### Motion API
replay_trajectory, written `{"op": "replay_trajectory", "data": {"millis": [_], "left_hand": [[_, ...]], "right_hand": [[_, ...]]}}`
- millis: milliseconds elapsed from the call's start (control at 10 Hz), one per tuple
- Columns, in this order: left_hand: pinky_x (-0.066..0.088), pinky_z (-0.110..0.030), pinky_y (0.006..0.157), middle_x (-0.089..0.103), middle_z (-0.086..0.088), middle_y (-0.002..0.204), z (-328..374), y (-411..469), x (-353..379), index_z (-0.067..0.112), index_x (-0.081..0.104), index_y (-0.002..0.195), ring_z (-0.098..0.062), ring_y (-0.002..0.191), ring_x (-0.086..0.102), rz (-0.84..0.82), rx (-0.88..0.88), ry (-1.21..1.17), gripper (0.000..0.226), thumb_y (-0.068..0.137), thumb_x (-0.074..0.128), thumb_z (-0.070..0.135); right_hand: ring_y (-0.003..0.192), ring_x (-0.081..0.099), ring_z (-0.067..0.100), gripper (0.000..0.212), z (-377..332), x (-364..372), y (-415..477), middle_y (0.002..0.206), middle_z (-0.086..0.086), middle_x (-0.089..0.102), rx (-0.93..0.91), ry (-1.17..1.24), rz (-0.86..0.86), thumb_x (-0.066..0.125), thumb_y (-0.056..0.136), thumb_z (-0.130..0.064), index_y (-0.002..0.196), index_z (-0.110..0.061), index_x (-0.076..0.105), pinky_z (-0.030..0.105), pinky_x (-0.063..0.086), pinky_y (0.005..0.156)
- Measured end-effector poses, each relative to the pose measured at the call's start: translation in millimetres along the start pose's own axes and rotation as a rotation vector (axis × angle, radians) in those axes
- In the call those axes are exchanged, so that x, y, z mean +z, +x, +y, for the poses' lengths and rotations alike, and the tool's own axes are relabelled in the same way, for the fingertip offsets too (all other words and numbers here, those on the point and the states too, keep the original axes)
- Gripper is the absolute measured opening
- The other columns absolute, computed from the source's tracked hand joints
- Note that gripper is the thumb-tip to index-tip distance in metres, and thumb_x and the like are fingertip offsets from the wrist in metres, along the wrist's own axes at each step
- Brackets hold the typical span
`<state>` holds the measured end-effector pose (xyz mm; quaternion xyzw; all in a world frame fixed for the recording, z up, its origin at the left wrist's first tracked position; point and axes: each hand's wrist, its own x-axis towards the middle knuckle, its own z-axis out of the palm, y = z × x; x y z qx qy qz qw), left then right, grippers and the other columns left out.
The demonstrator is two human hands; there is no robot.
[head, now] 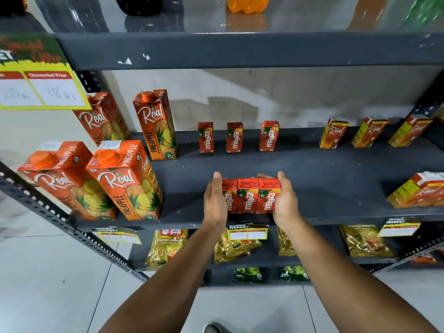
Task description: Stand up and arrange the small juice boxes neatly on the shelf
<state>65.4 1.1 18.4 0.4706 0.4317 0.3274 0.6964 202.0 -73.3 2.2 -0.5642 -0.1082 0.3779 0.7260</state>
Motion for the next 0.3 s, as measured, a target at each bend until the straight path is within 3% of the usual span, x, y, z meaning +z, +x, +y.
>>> {"op": "replay_trajectory", "data": {"millis": [100,200,300], "left_hand": [[0.038,-0.048,0.107,0.048,-0.007,0.143,7.6,-19.4,-6.6,0.022,0.038,0.142,-0.022,0.128,0.048,0.012,0.076,0.03,0.108,0.061,0.038,0.093],[0.033,-0.029,0.11,0.033,-0.002,0.153,16.3,-41.7,-10.5,0.022,0.027,0.149,-0.002,0.135,0.035,0.092,0.268,0.141,0.096,0.075,0.032,0.084],[0.02,-0.03,0.116,0.021,0.0,0.158,44.9,-89.9,-3.1,0.019,0.021,0.15,-0.001,0.142,0.017,0.059,0.714,0.359,0.071,0.092,0.03,0.059]], "right_hand": [[0.112,0.061,0.03,0.059,-15.9,0.2,-23.7,0.122,0.011,0.065,-0.082,0.088,0.047,0.031,0.096,-0.055,0.122,-0.012,0.061,0.049,0.046,0.099],[0.113,0.06,0.024,0.048,-40.2,-6.0,-49.4,0.121,0.007,0.064,-0.217,0.034,0.077,0.034,0.098,-0.048,0.121,-0.014,0.059,0.047,0.04,0.104],[0.092,0.065,0.019,0.022,-105.1,-42.7,-99.3,0.1,0.0,0.069,-0.559,0.14,-0.08,0.056,0.09,-0.037,0.105,-0.022,0.066,0.035,0.049,0.083]]}}
